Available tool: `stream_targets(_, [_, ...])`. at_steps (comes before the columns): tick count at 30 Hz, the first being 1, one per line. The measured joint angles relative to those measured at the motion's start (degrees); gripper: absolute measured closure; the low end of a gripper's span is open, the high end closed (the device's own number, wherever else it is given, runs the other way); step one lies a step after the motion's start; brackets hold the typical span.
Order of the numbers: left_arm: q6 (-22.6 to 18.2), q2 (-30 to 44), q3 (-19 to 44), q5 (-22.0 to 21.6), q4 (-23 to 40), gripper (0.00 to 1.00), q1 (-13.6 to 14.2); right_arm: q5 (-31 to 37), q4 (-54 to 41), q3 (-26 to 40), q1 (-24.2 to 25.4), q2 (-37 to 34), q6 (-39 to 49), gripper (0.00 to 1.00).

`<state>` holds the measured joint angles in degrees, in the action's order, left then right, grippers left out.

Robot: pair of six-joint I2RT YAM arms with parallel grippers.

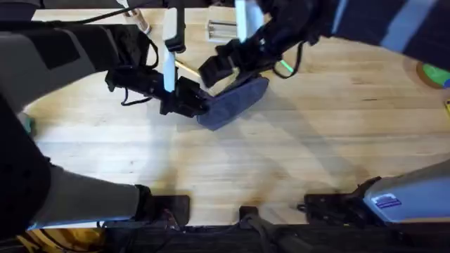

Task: Unzip the bag, pick up the pens from the table one at a time and place them inside, then zip the bag closed.

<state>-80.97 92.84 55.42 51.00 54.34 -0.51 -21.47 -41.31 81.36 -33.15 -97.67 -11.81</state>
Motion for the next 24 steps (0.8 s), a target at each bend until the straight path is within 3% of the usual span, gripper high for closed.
stream_targets(5, [0.0,0.0,0.0,0.0,-0.2,0.959,0.0,5.1,-0.4,0.2,4.1,4.0,5.2,0.004])
stream_targets(12, [0.0,0.0,0.0,0.0,-0.2,0.957,0.0,7.3,-0.6,0.2,6.2,6.8,16.2,0.004])
stream_targets(13, [0.0,0.0,0.0,0.0,-0.2,0.910,0.0,7.3,-0.7,0.2,6.2,7.0,18.4,0.004])
stream_targets(14, [-0.2,0.0,0.0,0.2,-0.2,0.787,0.0,7.3,-0.7,0.2,6.0,7.2,20.5,0.004])
stream_targets(19, [0.0,0.0,0.0,0.5,-0.4,0.049,0.0,7.7,-0.7,0.2,5.3,7.2,30.4,0.004])
stream_targets(24, [-0.1,0.0,0.0,0.4,-0.5,0.008,0.0,7.8,-0.7,0.2,5.1,7.2,36.7,0.004])
